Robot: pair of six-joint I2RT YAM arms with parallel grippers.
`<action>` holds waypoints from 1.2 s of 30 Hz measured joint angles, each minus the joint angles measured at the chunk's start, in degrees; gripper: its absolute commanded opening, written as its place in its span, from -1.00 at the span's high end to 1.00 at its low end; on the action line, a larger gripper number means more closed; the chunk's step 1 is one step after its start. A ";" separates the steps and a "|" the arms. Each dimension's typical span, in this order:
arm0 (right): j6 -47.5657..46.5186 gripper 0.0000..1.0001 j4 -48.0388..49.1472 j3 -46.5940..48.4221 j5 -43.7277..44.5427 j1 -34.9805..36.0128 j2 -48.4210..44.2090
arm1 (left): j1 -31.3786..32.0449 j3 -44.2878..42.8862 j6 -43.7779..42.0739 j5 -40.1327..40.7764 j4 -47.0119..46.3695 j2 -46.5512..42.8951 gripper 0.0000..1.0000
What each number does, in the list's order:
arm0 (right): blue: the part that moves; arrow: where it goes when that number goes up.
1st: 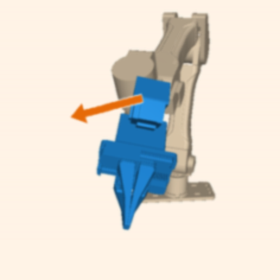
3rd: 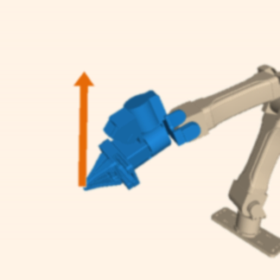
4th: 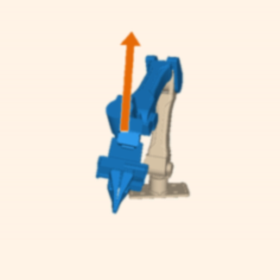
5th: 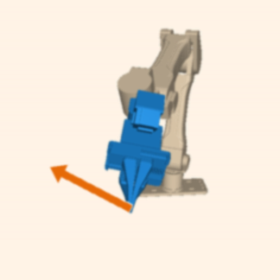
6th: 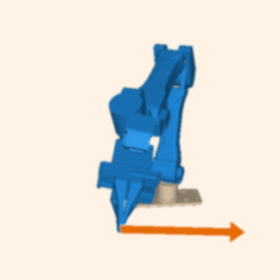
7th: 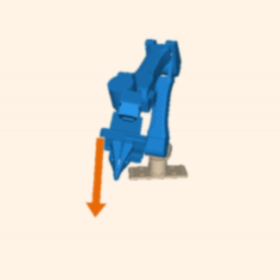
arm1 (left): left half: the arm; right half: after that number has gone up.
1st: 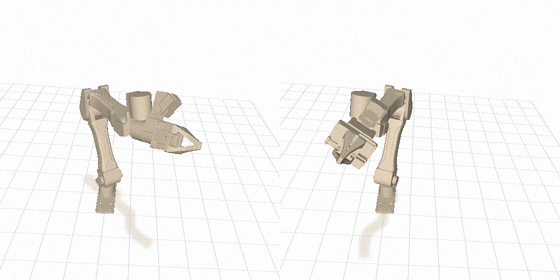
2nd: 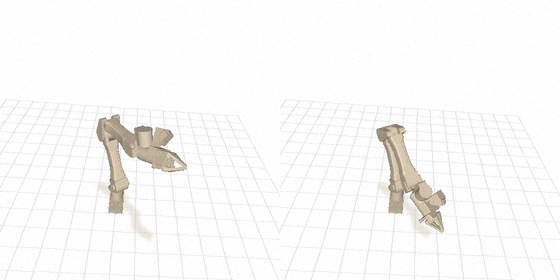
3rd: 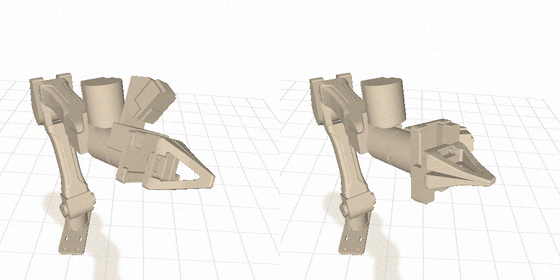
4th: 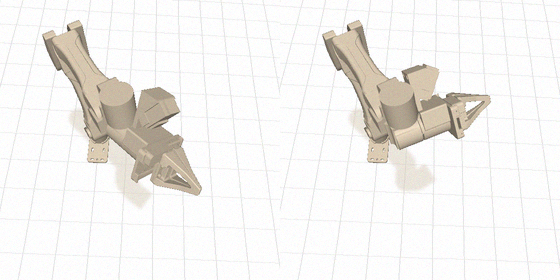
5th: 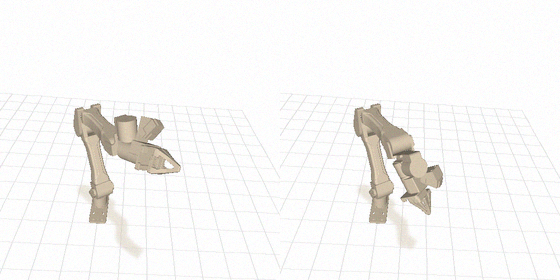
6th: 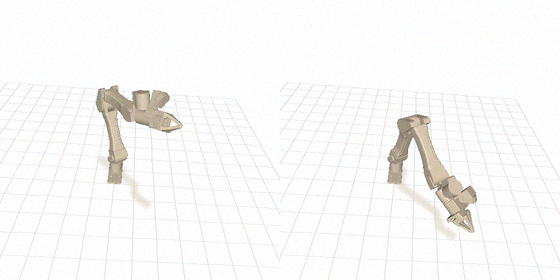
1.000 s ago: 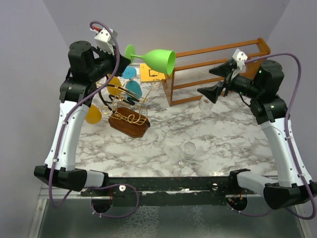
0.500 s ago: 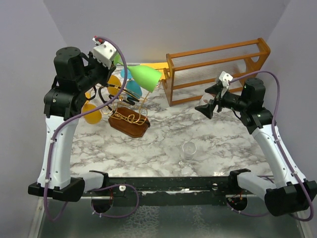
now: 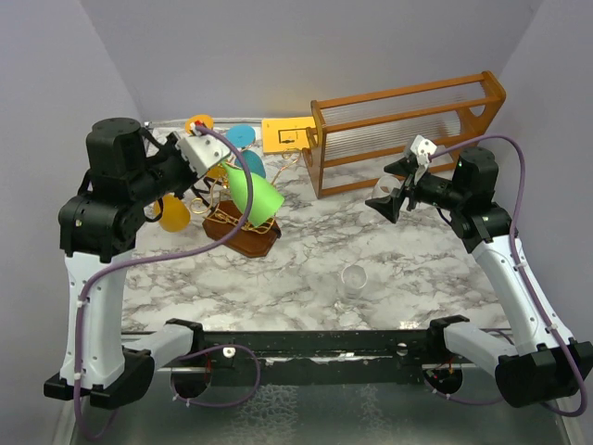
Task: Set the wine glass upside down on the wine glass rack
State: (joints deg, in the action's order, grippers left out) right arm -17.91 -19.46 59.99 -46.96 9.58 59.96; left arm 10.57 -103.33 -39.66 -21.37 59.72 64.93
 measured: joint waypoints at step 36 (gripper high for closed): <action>-0.28 -0.99 0.00 -0.28 -0.11 0.00 1.73 | 0.00 10.16 -20.24 19.78 20.15 -5.64 1.00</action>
State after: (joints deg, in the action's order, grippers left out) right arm -18.20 -19.46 59.70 -47.07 9.58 61.69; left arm 10.57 -93.17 -59.90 -1.58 79.88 59.29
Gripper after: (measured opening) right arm 0.994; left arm 0.020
